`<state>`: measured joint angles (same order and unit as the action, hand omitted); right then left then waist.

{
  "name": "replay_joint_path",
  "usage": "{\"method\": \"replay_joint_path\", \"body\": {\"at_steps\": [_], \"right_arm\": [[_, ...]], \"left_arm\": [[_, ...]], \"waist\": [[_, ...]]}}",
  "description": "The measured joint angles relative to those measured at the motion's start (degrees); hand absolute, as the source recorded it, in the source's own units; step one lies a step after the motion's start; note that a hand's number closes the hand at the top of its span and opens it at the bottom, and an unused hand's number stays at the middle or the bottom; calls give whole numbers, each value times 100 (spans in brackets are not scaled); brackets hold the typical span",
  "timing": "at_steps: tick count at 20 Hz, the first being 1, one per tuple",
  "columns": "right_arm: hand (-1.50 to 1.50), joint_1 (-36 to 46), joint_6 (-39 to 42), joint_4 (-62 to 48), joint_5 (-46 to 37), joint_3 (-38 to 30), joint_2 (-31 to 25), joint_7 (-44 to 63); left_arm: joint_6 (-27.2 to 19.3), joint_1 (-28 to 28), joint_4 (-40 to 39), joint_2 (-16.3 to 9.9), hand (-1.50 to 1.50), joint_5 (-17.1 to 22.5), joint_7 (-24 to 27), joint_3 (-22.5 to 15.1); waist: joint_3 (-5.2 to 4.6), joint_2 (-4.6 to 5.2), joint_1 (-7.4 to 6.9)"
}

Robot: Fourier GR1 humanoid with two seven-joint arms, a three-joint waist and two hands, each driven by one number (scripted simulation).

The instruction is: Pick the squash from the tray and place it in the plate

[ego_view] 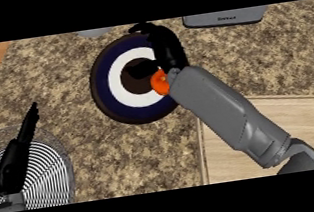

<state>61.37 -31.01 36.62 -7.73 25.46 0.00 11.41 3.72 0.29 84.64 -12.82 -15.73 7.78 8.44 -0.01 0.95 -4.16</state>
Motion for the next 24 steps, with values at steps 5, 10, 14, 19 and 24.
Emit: {"method": "replay_joint_path", "body": {"at_steps": [5, 10, 14, 19, 24], "right_arm": [[-150, -92, -682, 228, 651, -258, 0, -540], [-150, -364, -1162, 320, 1135, -806, -26, -1065], [-150, -899, -882, 658, 1673, -1402, -149, -1829], [-150, -1604, 40, 820, 2253, -2110, -495, -2954], [-150, -1978, 1014, 452, 2479, -2577, -935, -3953]], "left_arm": [[-6, 95, 31, -2, 0, 13, 24, 41], [-71, 180, 29, 22, 0, 12, 81, 101], [-77, 278, 78, -25, 0, 24, 100, 180], [16, 333, 241, -55, 0, 109, -61, 232], [12, 386, 185, -45, 0, 74, 46, 248]], "waist": [[4, -25, 75], [8, -52, 212], [10, -62, 300], [10, -67, 341], [7, -67, 344]]}}
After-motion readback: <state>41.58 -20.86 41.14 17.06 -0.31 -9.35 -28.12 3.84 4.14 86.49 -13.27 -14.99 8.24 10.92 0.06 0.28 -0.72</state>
